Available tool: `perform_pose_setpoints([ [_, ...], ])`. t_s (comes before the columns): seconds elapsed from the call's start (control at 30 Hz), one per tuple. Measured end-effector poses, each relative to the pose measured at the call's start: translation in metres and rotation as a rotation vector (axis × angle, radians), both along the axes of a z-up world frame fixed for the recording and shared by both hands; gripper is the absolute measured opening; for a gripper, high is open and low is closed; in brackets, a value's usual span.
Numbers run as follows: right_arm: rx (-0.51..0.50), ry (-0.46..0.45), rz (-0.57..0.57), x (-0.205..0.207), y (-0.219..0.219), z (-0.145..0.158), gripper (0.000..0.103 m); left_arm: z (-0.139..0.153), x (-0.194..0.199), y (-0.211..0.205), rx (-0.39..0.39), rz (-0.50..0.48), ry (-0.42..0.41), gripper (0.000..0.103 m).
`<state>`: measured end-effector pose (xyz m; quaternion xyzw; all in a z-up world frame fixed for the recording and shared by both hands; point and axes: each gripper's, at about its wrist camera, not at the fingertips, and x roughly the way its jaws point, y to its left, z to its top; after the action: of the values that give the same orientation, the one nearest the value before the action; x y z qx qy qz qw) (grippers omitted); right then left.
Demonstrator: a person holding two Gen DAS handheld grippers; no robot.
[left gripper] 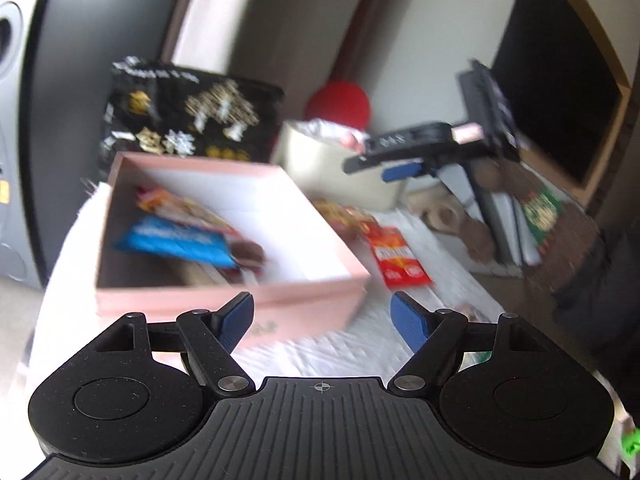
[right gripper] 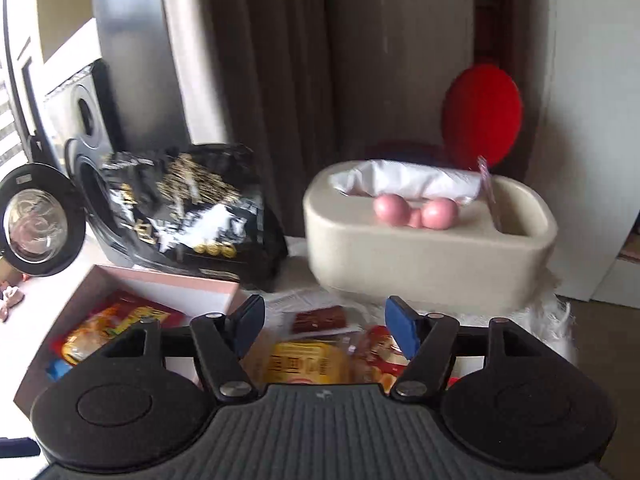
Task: Organize snacks
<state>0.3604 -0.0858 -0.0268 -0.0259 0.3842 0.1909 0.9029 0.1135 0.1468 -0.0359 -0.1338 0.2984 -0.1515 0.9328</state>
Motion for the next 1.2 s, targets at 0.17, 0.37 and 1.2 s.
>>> perform_pose_setpoints([
  [0.17,0.024,0.088,-0.037,0.034,0.012,-0.034,0.069,-0.016,0.004,-0.016,0.01,-0.039,0.069,0.081],
  [0.37,0.04,0.213,-0.083,0.077,0.036,-0.066,0.065,-0.022,0.003,-0.015,0.012,-0.013,0.102,0.081],
  [1.2,-0.028,0.029,0.057,-0.033,-0.042,-0.024,0.079,-0.03,0.019,-0.064,0.033,-0.094,0.158,0.08],
])
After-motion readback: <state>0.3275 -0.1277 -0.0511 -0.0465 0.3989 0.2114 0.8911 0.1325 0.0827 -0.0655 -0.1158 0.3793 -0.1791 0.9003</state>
